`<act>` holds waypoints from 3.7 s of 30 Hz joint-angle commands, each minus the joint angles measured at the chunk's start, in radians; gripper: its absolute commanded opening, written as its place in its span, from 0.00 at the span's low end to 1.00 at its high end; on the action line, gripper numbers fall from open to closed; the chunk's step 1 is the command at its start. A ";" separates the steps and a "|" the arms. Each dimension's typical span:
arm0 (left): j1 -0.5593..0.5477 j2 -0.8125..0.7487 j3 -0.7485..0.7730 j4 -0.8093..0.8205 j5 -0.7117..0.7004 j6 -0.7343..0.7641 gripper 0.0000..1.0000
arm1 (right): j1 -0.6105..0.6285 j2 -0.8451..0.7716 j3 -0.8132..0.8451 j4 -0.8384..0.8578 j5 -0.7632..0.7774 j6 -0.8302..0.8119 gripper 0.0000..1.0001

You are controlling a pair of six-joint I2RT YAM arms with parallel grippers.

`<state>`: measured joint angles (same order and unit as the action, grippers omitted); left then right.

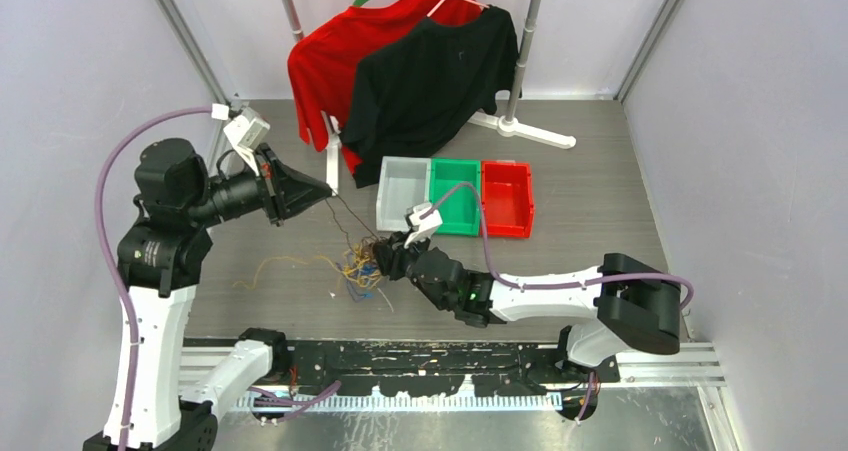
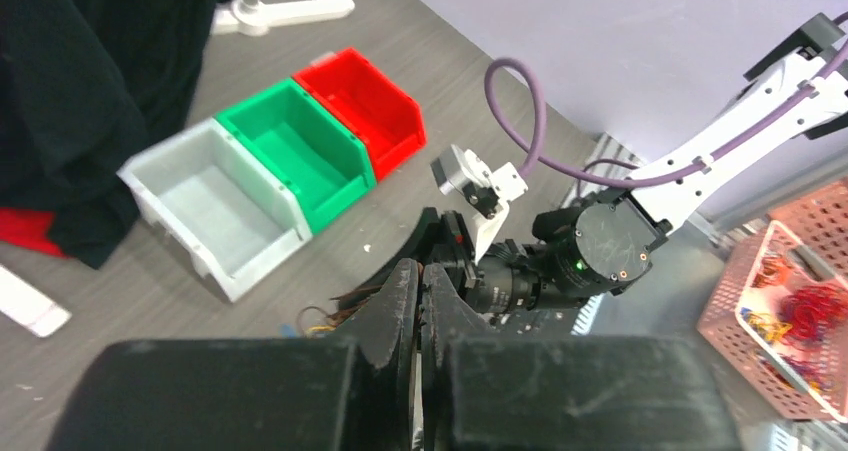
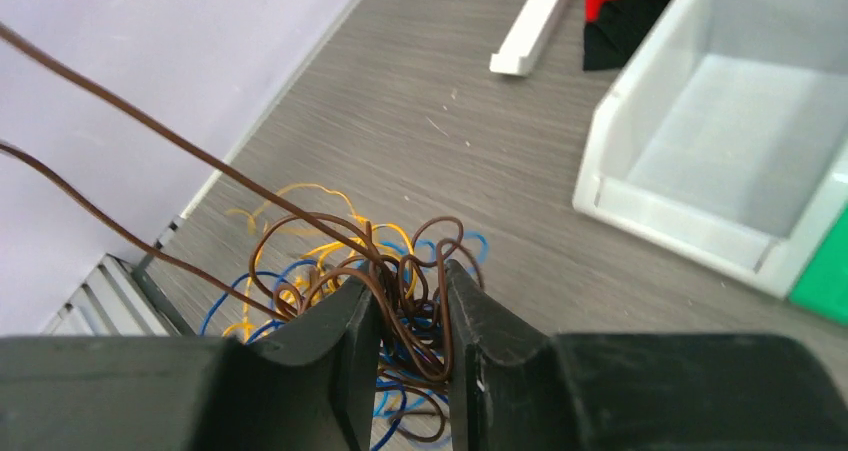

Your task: Untangle the cables

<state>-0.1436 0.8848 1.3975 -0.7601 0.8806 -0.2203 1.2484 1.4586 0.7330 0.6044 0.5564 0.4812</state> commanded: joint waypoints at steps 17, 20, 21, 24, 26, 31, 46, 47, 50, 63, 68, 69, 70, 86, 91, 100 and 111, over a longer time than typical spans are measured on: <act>0.002 0.069 0.454 0.205 -0.536 0.300 0.00 | 0.000 -0.033 -0.057 -0.288 0.065 0.098 0.40; 0.003 0.083 0.486 0.282 -0.639 0.338 0.00 | 0.000 -0.010 -0.036 -0.324 0.062 0.106 0.40; 0.003 0.092 0.501 0.310 -0.679 0.356 0.00 | 0.000 -0.006 -0.029 -0.336 0.063 0.108 0.40; 0.003 0.129 0.562 0.378 -0.796 0.414 0.00 | 0.000 0.000 -0.023 -0.366 0.066 0.115 0.41; 0.003 0.146 0.588 0.446 -0.875 0.437 0.00 | 0.001 0.000 -0.024 -0.380 0.069 0.125 0.42; 0.003 0.173 0.612 0.651 -1.054 0.477 0.00 | -0.001 -0.003 -0.037 -0.395 0.069 0.147 0.43; 0.003 0.327 0.868 0.768 -1.172 0.479 0.00 | 0.001 -0.056 -0.090 -0.402 0.070 0.208 0.62; 0.003 0.317 0.853 0.710 -1.131 0.452 0.00 | 0.000 -0.065 -0.092 -0.397 0.066 0.199 0.63; 0.003 0.265 0.734 0.634 -1.027 0.386 0.00 | 0.000 -0.107 -0.081 -0.391 0.058 0.158 0.65; 0.002 -0.010 0.033 0.394 -0.854 0.511 0.00 | -0.017 -0.118 0.020 -0.485 -0.082 0.139 0.71; 0.003 -0.088 -0.208 0.370 -0.849 0.628 0.00 | -0.019 -0.110 0.051 -0.641 -0.170 0.248 0.67; 0.003 -0.091 -0.243 0.345 -0.838 0.650 0.00 | -0.018 -0.109 0.045 -0.651 -0.184 0.267 0.66; 0.004 -0.093 -0.269 0.318 -0.825 0.667 0.01 | -0.018 -0.109 0.036 -0.649 -0.194 0.279 0.65; 0.002 -0.093 -0.454 -0.173 -0.344 0.792 0.92 | -0.086 0.083 0.065 -0.520 -0.329 0.276 0.40; -0.022 -0.066 -0.471 -0.183 -0.177 0.731 0.93 | -0.094 0.022 0.047 -0.458 -0.345 0.249 0.11; -0.280 0.078 -0.516 0.004 -0.273 0.702 0.92 | -0.095 -0.169 0.001 -0.518 -0.414 0.198 0.01; -0.367 0.161 -0.565 0.284 -0.268 0.677 0.80 | -0.099 -0.303 0.007 -0.535 -0.515 0.143 0.01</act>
<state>-0.4908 1.0451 0.8486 -0.6472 0.5953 0.4961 1.1507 1.2152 0.7403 0.0322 0.0872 0.6518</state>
